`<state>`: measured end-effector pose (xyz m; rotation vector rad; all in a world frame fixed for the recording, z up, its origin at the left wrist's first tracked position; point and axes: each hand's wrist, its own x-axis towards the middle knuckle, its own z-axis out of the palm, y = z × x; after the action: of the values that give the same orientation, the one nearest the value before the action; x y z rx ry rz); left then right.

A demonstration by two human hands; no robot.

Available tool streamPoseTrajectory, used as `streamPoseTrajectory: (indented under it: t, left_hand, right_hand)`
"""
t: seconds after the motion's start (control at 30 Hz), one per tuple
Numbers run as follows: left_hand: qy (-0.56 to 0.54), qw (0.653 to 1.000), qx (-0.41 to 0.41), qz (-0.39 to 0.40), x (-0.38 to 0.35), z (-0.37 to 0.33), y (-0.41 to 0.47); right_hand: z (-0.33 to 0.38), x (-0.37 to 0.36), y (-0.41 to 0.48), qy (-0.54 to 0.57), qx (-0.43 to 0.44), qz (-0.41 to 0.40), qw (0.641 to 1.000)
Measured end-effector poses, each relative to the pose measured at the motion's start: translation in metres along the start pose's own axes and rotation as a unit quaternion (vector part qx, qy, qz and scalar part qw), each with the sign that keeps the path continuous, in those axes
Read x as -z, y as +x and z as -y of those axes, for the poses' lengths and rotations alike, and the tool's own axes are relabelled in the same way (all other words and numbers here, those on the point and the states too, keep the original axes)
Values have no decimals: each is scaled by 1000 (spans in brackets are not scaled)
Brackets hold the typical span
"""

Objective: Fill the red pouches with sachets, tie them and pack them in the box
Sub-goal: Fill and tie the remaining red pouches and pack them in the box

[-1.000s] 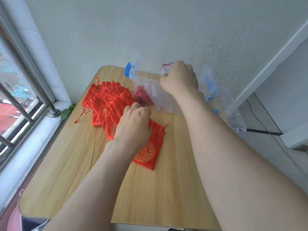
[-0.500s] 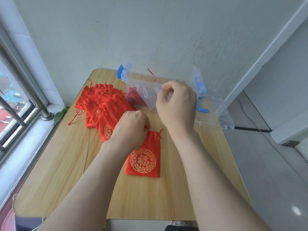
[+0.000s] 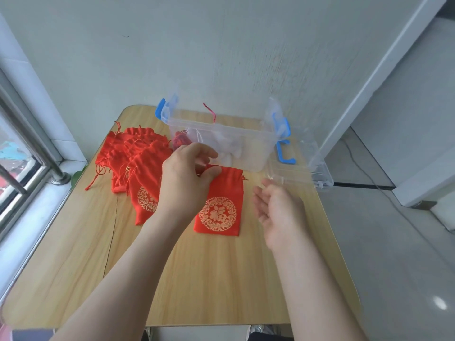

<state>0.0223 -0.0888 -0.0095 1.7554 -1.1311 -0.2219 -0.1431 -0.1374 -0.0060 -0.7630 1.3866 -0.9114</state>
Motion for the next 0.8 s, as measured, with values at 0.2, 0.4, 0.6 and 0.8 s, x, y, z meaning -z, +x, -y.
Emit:
streamPoseTrajectory:
  t: [0.2, 0.4, 0.6, 0.8]
  left_hand:
    - [-142, 981, 128, -6, -1, -9, 3]
    - [-219, 967, 128, 13, -8, -14, 2]
    - [-244, 964, 103, -10, -14, -18, 4]
    - [-257, 954, 149, 37, -10, -20, 7]
  right_hand:
    - [7, -10, -4, -30, -12, 28, 999]
    - [18, -18, 11, -26, -23, 111, 993]
    - [23, -25, 18, -30, -19, 120, 992]
    - [31, -26, 21, -3, 25, 97, 995]
